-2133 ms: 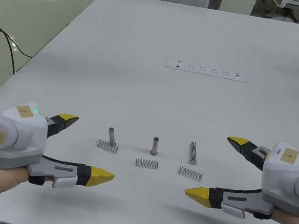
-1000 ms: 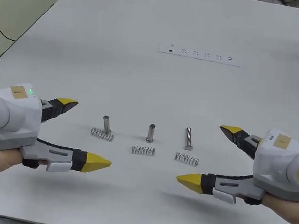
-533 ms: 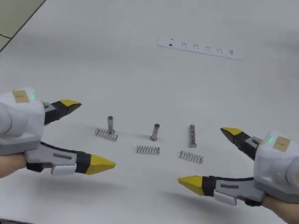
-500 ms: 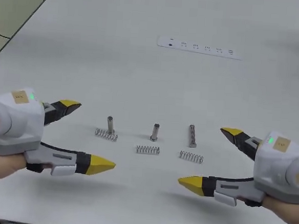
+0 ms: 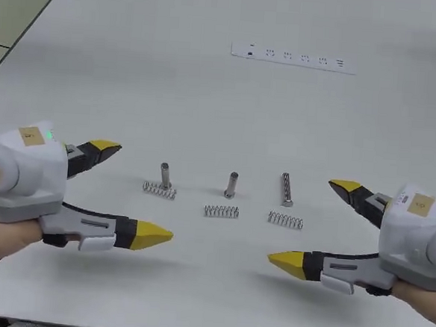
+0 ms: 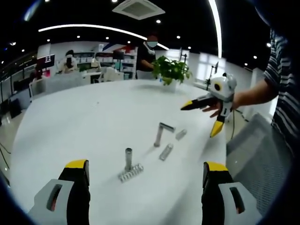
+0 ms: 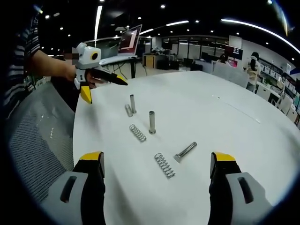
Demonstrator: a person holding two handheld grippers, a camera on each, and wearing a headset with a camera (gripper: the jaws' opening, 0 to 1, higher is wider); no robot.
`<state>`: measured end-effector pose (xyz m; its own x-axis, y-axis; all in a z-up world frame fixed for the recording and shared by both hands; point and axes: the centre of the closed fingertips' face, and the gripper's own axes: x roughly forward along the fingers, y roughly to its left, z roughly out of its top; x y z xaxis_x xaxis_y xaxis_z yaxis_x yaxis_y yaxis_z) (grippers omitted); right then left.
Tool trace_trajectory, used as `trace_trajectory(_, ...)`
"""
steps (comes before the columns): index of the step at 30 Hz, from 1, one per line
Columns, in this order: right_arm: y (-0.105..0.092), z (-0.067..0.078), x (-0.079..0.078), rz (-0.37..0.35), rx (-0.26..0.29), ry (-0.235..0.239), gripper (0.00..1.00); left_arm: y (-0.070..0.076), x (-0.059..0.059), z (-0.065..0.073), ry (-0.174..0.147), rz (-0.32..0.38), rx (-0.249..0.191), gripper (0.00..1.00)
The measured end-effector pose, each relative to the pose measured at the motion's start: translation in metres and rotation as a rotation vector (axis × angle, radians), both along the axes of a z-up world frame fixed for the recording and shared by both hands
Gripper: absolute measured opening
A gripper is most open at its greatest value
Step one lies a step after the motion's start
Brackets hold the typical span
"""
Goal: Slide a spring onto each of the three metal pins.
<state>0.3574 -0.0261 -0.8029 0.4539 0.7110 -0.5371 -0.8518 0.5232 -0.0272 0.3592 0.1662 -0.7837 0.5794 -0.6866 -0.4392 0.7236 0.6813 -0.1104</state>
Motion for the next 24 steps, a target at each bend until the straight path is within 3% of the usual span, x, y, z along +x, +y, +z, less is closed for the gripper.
trace_trajectory(8, 0.003, -0.002, -0.003, -0.007, 0.005, 0.012, 0.93, 0.004, -0.005, 0.0, 0.003, 0.002, -0.009, 0.99)
trace_trajectory(18, 0.01, 0.007, 0.003, -0.026, 0.021, 0.011, 0.91, 0.001, -0.002, 0.002, -0.008, -0.01, -0.018, 0.99)
trace_trajectory(24, 0.011, 0.017, 0.021, -0.071, 0.051, 0.027, 0.85, 0.003, -0.001, -0.001, -0.002, -0.009, -0.024, 0.99)
